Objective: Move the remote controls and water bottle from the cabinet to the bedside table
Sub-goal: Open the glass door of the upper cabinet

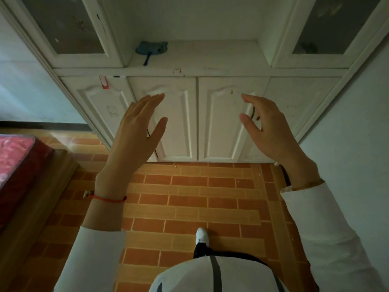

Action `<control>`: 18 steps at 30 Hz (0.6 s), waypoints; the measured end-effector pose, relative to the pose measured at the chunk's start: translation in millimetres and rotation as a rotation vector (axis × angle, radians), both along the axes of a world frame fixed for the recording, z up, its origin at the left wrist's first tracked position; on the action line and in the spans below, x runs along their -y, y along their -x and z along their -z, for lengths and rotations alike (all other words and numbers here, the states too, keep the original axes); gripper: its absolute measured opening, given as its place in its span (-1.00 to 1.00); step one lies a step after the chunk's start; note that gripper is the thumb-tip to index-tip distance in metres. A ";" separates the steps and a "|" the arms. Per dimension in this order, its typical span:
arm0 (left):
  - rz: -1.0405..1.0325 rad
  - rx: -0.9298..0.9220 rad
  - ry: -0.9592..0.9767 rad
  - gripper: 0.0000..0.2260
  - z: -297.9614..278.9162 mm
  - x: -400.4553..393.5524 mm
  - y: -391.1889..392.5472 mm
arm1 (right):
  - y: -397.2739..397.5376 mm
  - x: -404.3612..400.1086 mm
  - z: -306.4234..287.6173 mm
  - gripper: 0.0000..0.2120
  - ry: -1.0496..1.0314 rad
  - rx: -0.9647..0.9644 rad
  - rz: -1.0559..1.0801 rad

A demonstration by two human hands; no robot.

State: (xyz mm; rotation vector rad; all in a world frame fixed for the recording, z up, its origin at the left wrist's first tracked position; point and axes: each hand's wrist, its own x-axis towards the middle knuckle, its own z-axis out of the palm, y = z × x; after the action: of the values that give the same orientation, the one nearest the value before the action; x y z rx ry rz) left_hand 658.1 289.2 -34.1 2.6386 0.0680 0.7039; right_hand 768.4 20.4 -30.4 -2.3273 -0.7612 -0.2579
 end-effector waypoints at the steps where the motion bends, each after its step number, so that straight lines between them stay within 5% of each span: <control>1: 0.005 0.004 0.002 -0.56 -3.6 -5.6 -18.0 | -17.3 -6.1 -3.8 -0.56 -0.004 0.007 0.001; 18: 0.163 -0.007 0.059 -0.56 -4.2 -54.9 -265.5 | -223.3 -51.5 -3.0 -0.55 0.003 -0.019 0.115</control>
State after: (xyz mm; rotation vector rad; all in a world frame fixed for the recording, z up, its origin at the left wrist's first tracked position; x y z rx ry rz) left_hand 923.6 344.1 -29.9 2.5556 -0.1210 0.6275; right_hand 991.7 71.9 -27.4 -2.3760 -0.6202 -0.2848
